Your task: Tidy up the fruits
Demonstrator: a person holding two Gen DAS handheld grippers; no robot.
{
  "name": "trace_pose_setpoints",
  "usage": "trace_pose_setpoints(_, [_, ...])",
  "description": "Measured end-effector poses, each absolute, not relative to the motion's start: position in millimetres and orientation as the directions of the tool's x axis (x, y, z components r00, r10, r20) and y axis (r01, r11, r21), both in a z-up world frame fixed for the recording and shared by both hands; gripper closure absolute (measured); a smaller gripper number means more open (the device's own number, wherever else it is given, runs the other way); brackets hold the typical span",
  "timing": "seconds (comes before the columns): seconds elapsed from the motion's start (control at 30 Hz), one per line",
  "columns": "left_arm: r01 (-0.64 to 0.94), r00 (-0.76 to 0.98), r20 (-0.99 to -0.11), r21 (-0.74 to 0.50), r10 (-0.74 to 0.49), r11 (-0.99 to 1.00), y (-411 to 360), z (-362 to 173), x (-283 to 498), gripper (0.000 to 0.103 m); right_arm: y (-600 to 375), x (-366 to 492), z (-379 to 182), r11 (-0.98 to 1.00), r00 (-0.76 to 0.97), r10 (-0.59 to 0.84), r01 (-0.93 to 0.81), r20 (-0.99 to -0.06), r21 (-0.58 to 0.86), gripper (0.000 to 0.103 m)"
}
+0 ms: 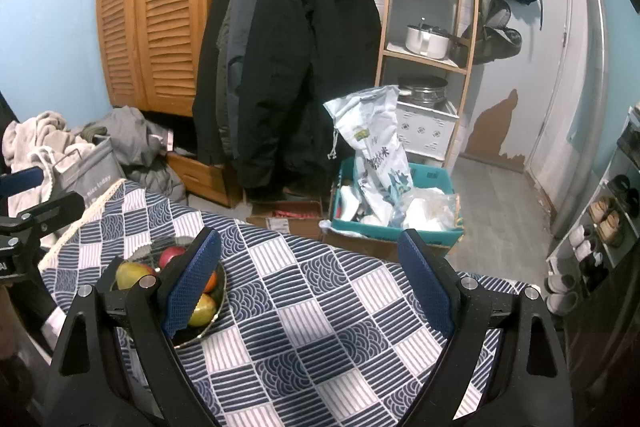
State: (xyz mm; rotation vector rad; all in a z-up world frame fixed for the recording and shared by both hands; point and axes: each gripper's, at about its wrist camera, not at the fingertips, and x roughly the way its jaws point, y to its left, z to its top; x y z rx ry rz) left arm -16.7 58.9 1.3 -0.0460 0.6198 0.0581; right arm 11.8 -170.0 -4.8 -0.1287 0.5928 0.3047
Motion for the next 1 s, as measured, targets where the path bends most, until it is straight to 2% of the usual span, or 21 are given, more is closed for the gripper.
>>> trace_pose_setpoints(1.0, [-0.110,0.805,-0.585,0.020,0.101,0.994,59.3,1.9,-13.8,0.001,-171.3,11.5,-5.0,0.947,0.788,0.243,-0.318,-0.566,-0.036,0.014])
